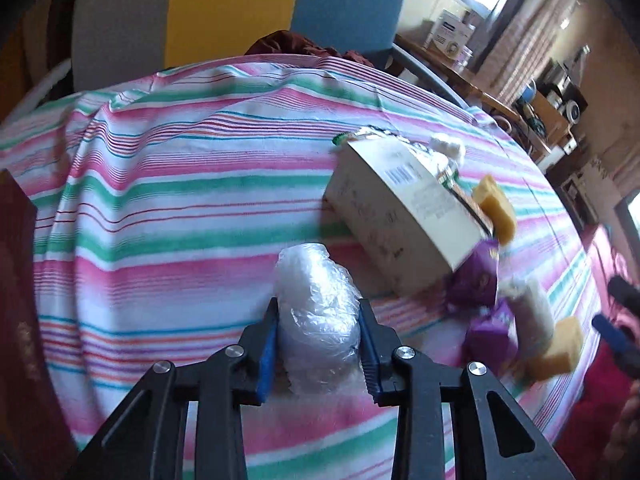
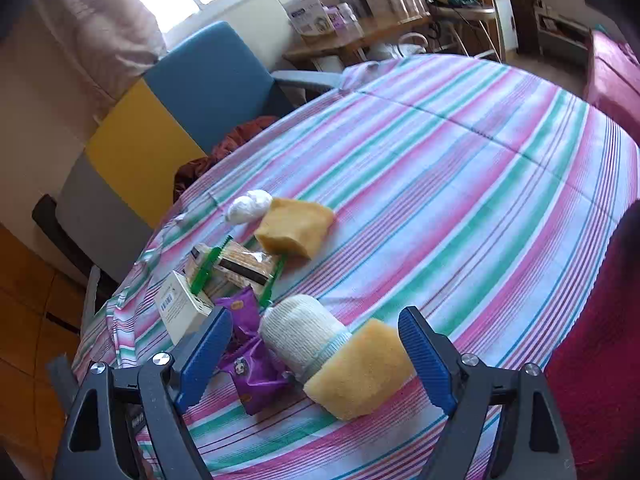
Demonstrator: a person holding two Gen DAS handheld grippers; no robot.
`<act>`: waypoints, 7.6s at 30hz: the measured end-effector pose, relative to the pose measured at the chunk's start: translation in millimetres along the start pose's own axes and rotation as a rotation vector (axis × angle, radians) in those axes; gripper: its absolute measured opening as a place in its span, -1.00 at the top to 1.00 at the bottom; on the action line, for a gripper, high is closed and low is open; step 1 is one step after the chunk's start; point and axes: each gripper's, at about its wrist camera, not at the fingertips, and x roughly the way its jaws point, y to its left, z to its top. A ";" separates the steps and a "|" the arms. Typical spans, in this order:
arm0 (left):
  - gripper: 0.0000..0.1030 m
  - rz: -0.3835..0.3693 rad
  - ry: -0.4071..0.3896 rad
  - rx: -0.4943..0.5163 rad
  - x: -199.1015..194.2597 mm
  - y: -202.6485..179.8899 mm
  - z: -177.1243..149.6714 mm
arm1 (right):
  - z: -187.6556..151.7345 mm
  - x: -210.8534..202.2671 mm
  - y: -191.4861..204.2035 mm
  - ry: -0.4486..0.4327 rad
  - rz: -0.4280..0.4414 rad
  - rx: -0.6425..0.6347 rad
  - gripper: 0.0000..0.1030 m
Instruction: Organize objects
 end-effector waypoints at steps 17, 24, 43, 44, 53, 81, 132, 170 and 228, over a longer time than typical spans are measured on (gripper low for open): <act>0.31 0.021 -0.039 0.139 -44.2 -15.2 -47.7 | -6.6 23.1 -14.5 0.136 -0.121 0.020 -0.68; 0.31 -0.010 -0.069 0.125 -70.4 -8.3 -51.4 | -10.4 33.3 -17.1 0.203 -0.122 0.021 -0.20; 0.31 0.191 -0.186 -0.110 -216.0 159.4 -99.1 | -4.3 8.2 0.7 0.051 -0.091 -0.064 0.12; 0.31 0.224 -0.183 -0.150 -222.9 178.8 -105.7 | -4.4 8.1 2.2 0.048 -0.086 -0.070 0.12; 0.31 0.373 -0.122 -0.309 -225.7 266.9 -142.5 | -6.4 8.6 8.3 0.037 -0.083 -0.106 0.12; 0.01 0.479 -0.186 -0.305 -228.8 263.5 -159.2 | -2.3 -24.0 30.0 -0.115 -0.031 -0.185 0.12; -0.30 0.577 -0.345 -0.459 -291.8 308.5 -205.9 | -322.8 2.6 367.4 0.492 0.621 -0.935 -0.47; -0.39 0.395 -0.301 -0.107 -230.9 172.8 -140.0 | -88.1 -20.0 165.0 0.063 0.124 -0.583 -0.53; 0.36 -0.160 0.135 0.145 21.9 -109.5 -7.9 | -6.6 12.4 -12.0 0.094 0.086 0.093 -0.53</act>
